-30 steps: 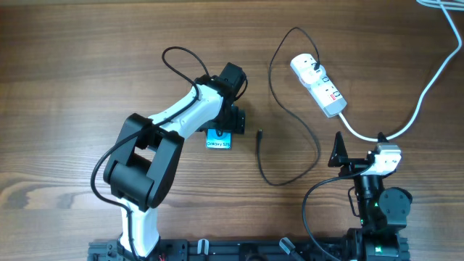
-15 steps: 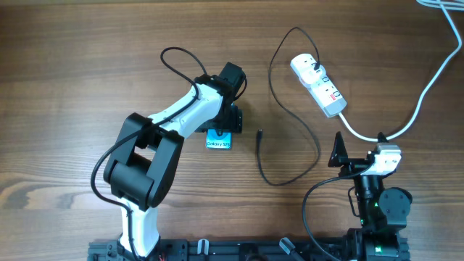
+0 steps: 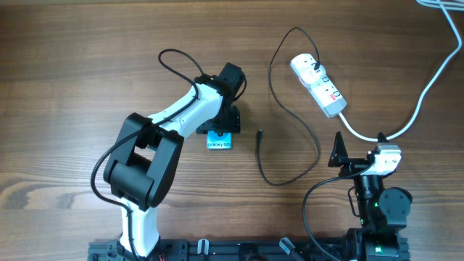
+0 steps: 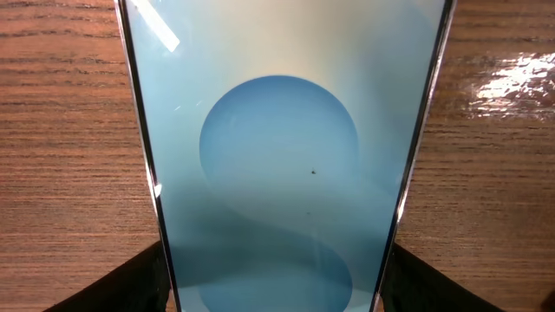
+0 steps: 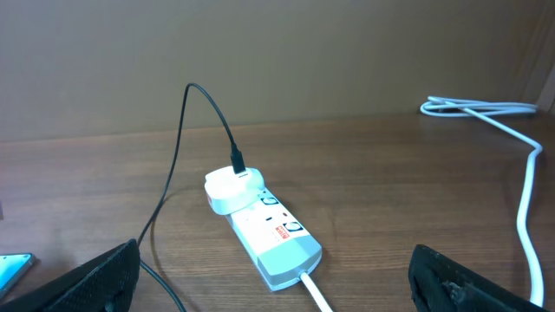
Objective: Plug charger to phone and switch on socket
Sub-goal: 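Lower the left gripper and grasp the phone's top end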
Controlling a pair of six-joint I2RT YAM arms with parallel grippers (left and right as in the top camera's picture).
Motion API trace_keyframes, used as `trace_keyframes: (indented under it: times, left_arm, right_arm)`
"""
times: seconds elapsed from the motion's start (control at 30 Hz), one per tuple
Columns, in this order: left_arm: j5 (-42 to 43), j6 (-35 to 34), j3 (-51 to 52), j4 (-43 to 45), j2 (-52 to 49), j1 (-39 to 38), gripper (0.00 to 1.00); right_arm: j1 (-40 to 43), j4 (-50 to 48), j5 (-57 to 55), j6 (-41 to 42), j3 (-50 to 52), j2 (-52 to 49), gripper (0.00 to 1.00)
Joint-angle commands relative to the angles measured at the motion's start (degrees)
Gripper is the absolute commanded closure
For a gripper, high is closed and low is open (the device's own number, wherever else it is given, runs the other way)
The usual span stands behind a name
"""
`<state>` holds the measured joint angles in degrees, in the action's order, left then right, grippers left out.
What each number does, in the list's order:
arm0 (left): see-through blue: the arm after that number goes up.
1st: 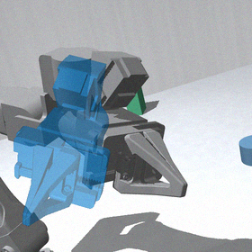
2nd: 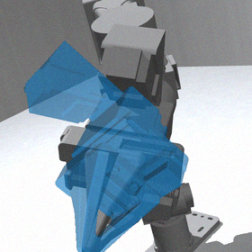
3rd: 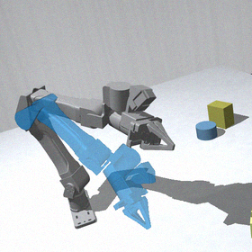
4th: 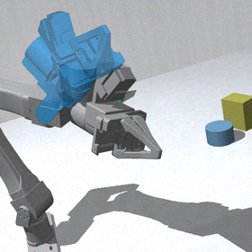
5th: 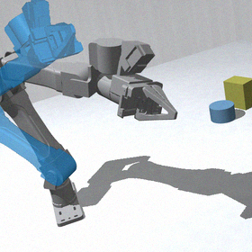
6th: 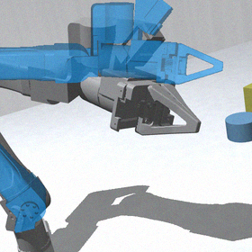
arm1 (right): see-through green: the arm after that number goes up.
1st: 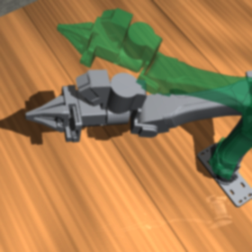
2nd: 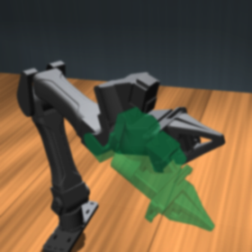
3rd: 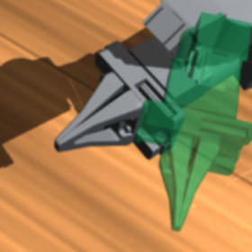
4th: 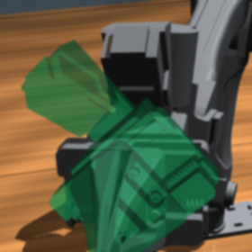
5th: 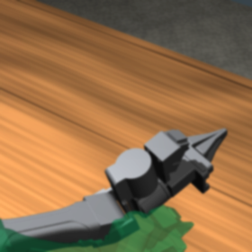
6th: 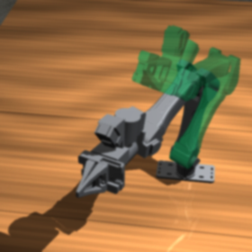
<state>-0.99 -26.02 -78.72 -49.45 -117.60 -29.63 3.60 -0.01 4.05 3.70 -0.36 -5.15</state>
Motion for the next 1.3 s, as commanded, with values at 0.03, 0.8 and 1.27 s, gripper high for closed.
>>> trace_keyframes:
  times: [0.03,0.8,1.27]
  left_arm:
    - [0.9,-1.4,2.8,-0.3,-5.3,0.2,0.17]
    - [-0.1,-0.2,-3.9,-6.9,-3.0,0.2,0.28]
    - [5.2,-2.1,-4.3,-10.4,0.4,0.4,0.29]
  right_arm:
    - [0.2,-0.2,0.5,-0.6,0.1,0.1,0.00]
    - [0.2,-0.2,0.5,-0.6,0.1,0.1,0.00]
    - [0.2,-0.2,0.5,-0.6,0.1,0.1,0.00]
